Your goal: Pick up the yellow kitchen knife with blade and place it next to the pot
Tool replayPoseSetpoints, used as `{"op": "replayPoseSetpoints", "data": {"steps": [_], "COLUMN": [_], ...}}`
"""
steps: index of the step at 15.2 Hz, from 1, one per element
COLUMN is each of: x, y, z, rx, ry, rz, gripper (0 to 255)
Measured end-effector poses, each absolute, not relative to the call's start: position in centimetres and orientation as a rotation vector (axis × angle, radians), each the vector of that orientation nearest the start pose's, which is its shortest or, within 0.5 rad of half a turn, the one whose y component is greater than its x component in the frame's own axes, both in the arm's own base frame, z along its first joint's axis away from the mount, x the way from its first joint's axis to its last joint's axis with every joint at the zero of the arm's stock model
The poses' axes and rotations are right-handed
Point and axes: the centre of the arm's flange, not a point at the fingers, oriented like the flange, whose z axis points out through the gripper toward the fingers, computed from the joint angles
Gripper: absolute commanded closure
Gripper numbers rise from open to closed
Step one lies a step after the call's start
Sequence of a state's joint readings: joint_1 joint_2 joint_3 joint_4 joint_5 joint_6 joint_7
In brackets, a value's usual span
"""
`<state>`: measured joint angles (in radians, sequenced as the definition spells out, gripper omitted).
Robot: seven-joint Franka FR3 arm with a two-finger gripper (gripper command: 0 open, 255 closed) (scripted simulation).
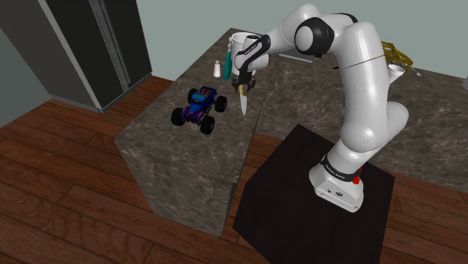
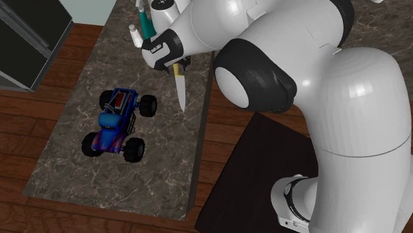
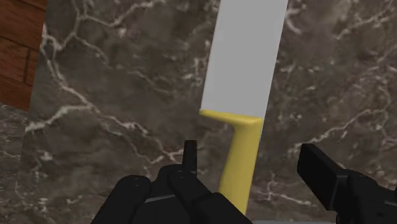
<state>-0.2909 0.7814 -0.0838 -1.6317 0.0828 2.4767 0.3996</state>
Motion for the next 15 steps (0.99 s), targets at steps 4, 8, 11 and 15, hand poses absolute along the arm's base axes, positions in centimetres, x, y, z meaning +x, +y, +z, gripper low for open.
{"op": "replayPoseSetpoints", "data": {"steps": [4,8,11,15], "x": [64.8,64.6,64.5,64.5], "y": [-24.7,-24.5,-24.6,-24.6], "z": [16.8,20.6,21.7,21.8], "rx": [-2.889,-2.889,-2.889,-2.889], "ry": [1.241,1.241,1.241,1.241], "rz": [-0.106,-0.106,-0.107,-0.106], "gripper": [0,0,0,0]}}
